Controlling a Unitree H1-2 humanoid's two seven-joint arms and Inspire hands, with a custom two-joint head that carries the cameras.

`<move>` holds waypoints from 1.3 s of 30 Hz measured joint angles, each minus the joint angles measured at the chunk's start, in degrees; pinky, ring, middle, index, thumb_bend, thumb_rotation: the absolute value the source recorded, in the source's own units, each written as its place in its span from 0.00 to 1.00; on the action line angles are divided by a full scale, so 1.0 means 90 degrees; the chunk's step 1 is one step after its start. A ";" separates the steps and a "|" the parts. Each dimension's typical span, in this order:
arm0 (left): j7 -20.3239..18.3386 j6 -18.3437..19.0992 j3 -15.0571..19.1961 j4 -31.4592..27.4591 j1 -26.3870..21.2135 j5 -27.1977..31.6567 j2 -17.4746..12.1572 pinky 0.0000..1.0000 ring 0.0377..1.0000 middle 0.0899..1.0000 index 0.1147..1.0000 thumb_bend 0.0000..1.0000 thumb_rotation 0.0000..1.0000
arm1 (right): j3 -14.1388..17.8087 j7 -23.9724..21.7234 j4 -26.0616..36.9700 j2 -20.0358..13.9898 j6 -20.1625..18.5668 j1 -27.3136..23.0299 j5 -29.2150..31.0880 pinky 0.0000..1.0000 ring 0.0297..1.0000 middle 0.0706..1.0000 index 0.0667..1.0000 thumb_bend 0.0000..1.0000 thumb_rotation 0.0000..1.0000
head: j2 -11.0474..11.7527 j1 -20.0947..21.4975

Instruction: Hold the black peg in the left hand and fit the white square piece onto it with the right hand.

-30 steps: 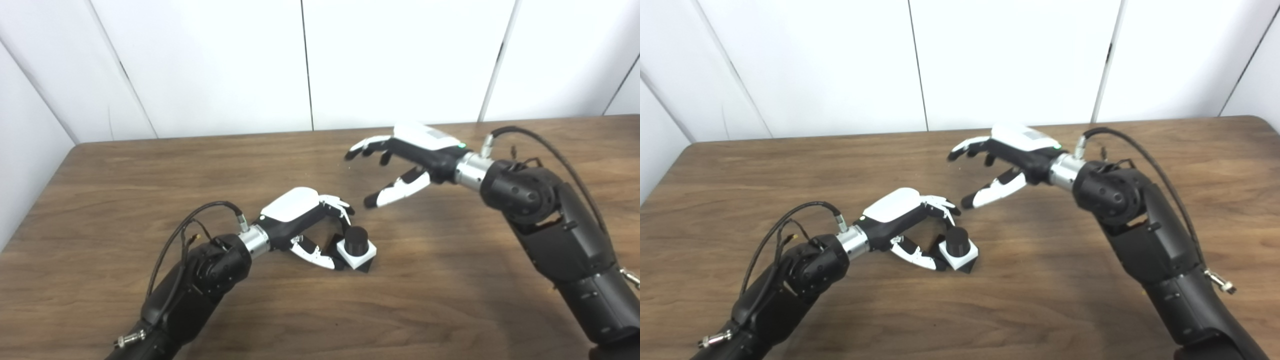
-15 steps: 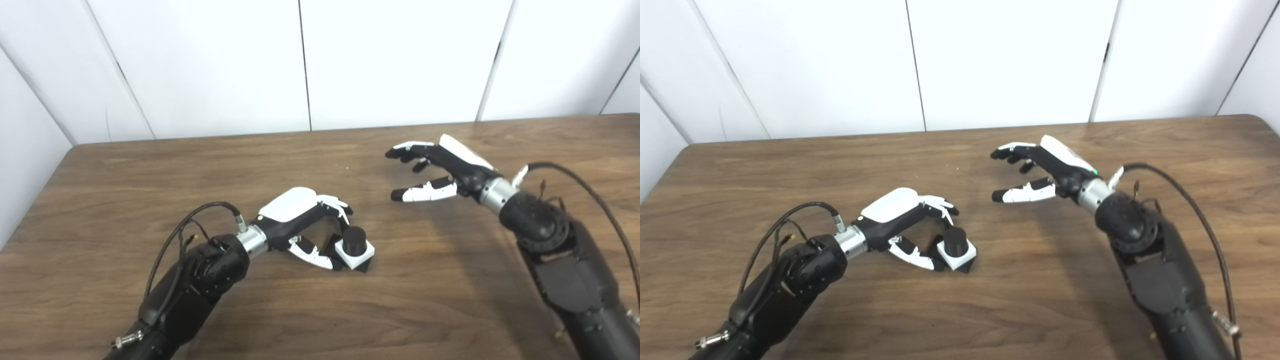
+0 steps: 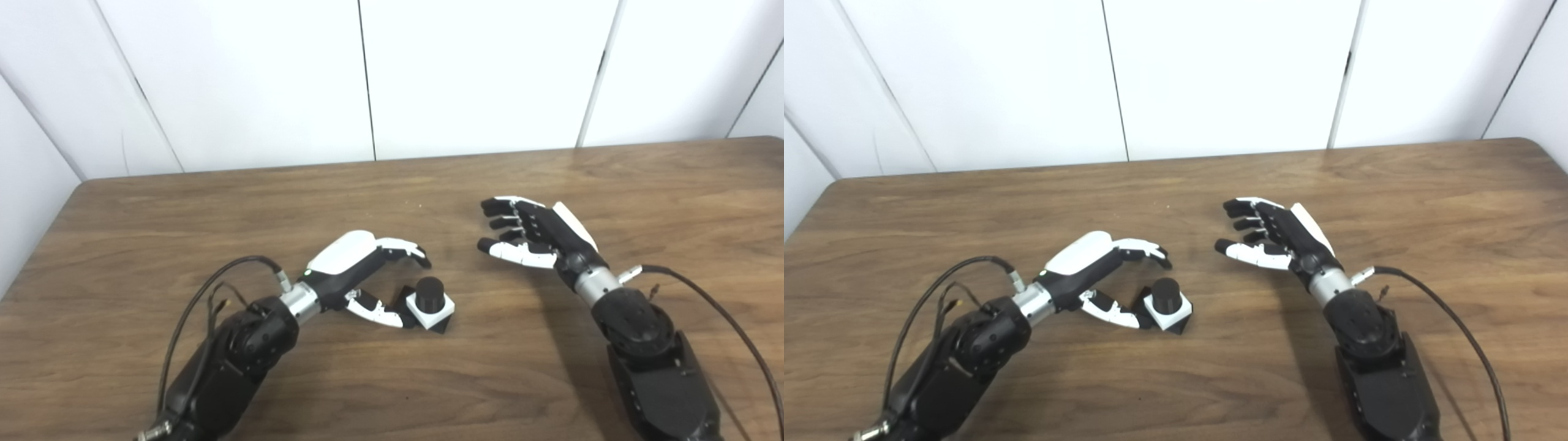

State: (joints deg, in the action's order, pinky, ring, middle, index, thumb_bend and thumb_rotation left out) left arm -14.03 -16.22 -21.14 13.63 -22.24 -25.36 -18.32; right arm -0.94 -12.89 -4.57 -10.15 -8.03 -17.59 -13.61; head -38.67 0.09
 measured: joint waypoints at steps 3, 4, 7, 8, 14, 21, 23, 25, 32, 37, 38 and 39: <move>0.0087 -0.0116 0.0307 0.0004 0.0306 0.0523 0.0115 0.76 0.86 0.86 0.91 0.71 0.31 | 0.0032 0.0236 0.0003 0.0104 0.0018 0.0092 0.0136 0.69 0.75 0.76 0.74 0.55 0.33 | 0.0010 0.0020; 0.0127 -0.0156 0.0367 0.0003 0.0388 0.0600 0.0143 0.75 0.86 0.86 0.91 0.70 0.31 | 0.0033 0.0281 0.0004 0.0124 0.0030 0.0111 0.0155 0.69 0.75 0.76 0.74 0.55 0.33 | 0.0010 0.0020; 0.0332 -0.0354 0.0659 0.0072 0.0699 0.1025 0.0325 0.74 0.83 0.83 0.88 0.65 0.26 | 0.0014 0.0411 0.0004 0.0135 0.0078 0.0156 0.0209 0.70 0.76 0.76 0.74 0.54 0.32 | 0.0029 0.0020; 0.0393 -0.0386 0.0818 0.0083 0.0801 0.1186 0.0419 0.74 0.82 0.83 0.88 0.64 0.26 | 0.0013 0.0427 0.0007 0.0135 0.0105 0.0177 0.0222 0.69 0.75 0.76 0.74 0.54 0.32 | 0.0029 0.0020; 0.0828 -0.0780 0.1627 0.0212 0.0910 0.1863 0.0794 0.66 0.75 0.79 0.83 0.64 0.30 | 0.0013 0.0630 0.0059 0.0138 0.0221 0.0324 0.0307 0.67 0.74 0.75 0.73 0.54 0.30 | 0.0059 -0.0010; 0.1124 -0.0864 0.2043 0.0089 0.1050 0.2461 0.1239 0.67 0.74 0.77 0.83 0.64 0.35 | 0.0047 0.0898 0.0146 0.0212 0.0271 0.0483 0.0441 0.66 0.73 0.74 0.72 0.54 0.27 | 0.0098 -0.0010; 0.1167 -0.0910 0.2097 0.0005 0.1106 0.2573 0.1412 0.66 0.74 0.76 0.82 0.65 0.38 | 0.0057 0.0943 0.0202 0.0254 0.0271 0.0547 0.0480 0.65 0.73 0.75 0.72 0.54 0.27 | 0.0108 -0.0029; 0.1190 -0.0966 0.2160 -0.0030 0.1133 0.2718 0.1587 0.66 0.74 0.77 0.82 0.72 0.43 | 0.0054 0.0975 0.0236 0.0309 0.0273 0.0604 0.0509 0.65 0.73 0.75 0.72 0.53 0.28 | 0.0108 -0.0029; 0.1243 -0.0829 0.2338 -0.0190 0.1232 0.3043 0.1906 0.63 0.72 0.73 0.75 0.69 0.39 | 0.0025 0.1090 0.0451 0.0322 0.0337 0.0828 0.0489 0.62 0.72 0.74 0.71 0.53 0.31 | 0.0088 -0.0029; 0.1272 -0.0574 0.2332 -0.0306 0.1299 0.2973 0.1953 0.61 0.69 0.70 0.70 0.71 0.41 | 0.0046 0.1262 0.0537 0.0412 0.0504 0.1026 0.0491 0.62 0.71 0.73 0.71 0.54 0.30 | 0.0049 -0.0049; 0.1275 -0.0541 0.2325 -0.0339 0.1321 0.2950 0.1957 0.60 0.69 0.70 0.69 0.71 0.41 | 0.0047 0.1297 0.0548 0.0432 0.0512 0.1044 0.0491 0.62 0.71 0.73 0.71 0.54 0.29 | 0.0030 -0.0039; 0.1277 -0.0503 0.2313 -0.0374 0.1346 0.2940 0.1966 0.60 0.68 0.69 0.69 0.71 0.41 | 0.0049 0.1323 0.0571 0.0441 0.0512 0.1062 0.0490 0.61 0.70 0.73 0.71 0.53 0.29 | 0.0029 -0.0039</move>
State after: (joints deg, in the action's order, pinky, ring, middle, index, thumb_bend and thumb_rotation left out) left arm -2.53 -20.75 -0.33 10.26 -10.13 1.10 -0.62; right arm -0.51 -0.98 0.57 -6.18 -3.42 -8.04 -9.20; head -38.41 -0.26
